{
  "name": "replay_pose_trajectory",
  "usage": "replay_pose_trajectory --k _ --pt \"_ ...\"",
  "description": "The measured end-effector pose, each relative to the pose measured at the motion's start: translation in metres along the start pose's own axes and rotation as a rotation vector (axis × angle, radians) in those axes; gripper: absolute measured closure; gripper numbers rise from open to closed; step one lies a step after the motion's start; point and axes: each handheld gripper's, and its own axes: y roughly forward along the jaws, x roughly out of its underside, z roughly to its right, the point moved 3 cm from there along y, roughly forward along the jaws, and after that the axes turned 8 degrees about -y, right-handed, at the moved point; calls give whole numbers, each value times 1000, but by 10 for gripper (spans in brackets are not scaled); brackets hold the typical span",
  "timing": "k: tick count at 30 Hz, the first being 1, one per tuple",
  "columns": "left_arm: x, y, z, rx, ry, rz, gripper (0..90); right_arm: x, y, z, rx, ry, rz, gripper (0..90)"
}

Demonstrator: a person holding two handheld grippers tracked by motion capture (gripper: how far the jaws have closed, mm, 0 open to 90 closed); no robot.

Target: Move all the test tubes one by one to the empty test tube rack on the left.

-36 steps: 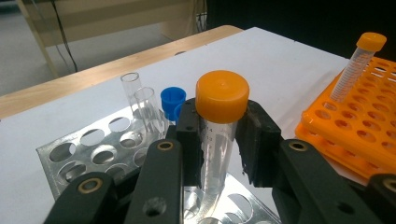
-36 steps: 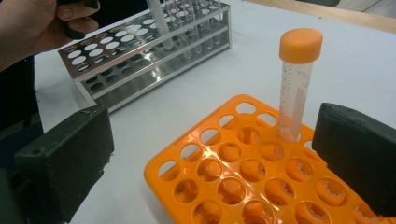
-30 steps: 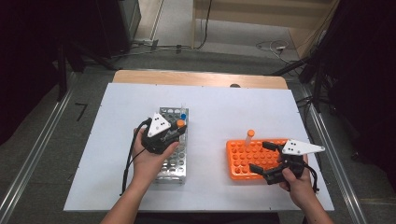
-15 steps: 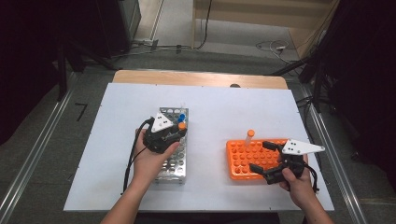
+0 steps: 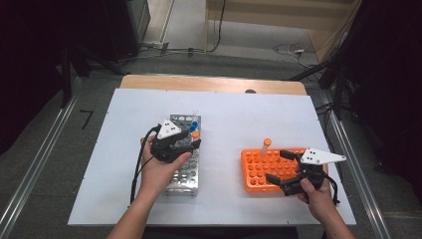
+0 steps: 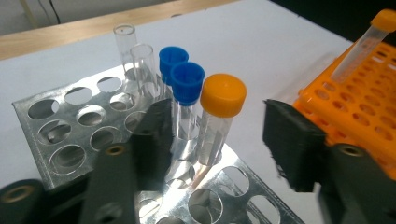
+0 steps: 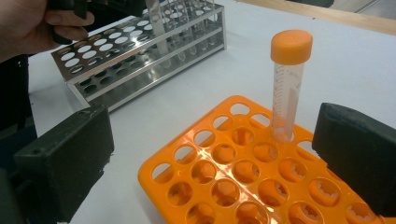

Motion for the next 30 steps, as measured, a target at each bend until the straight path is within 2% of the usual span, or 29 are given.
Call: replay_pose_trajectory --k 8,16,21,26,30 --pt "3 -19 -1 18 -22 65 96 -4 6 5 25 12 -2 0" --pt "9 -44 0 52 -15 109 3 -3 18 19 52 54 -22 0" --pt "17 -56 3 69 -13 120 0 0 28 25 91 82 -44 119" --pt "26 -65 3 71 -10 118 0 1 37 28 151 123 -99 299" --pt "29 -73 1 66 -13 132 0 3 43 28 194 121 -150 402"
